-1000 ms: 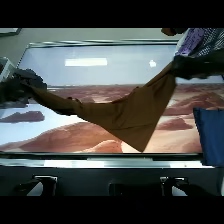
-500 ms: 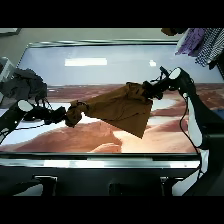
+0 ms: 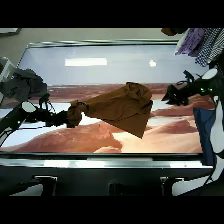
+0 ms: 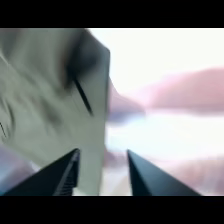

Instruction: Fold the clothes and pants, and hang the long-sleeved shirts on hangers.

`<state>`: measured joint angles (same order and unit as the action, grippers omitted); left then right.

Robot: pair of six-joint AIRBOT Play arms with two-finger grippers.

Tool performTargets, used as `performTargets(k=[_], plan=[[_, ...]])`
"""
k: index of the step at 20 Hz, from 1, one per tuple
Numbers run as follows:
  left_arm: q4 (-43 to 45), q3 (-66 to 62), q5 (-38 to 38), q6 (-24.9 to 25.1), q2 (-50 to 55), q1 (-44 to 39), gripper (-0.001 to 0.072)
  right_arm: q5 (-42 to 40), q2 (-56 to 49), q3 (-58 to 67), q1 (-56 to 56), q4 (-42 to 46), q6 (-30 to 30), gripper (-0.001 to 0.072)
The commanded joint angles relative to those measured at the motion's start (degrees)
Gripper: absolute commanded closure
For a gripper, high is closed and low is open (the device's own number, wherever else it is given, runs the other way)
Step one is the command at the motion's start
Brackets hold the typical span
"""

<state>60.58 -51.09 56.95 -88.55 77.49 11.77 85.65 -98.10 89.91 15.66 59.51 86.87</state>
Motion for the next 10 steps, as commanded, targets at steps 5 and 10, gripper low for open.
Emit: performTargets(k=[5,10], plan=[[0.07,0.02,0.61,0.28,0.09,0.04,0.0689,-5.44,7.52,-27.52,-2.64,-7.74,-6.99,0.0224],[0.07,0.02,0.61,0.28,0.09,0.04,0.0689,-13.81,7.50,-36.06,-10.64,-9.49,-7.78,0.0227]])
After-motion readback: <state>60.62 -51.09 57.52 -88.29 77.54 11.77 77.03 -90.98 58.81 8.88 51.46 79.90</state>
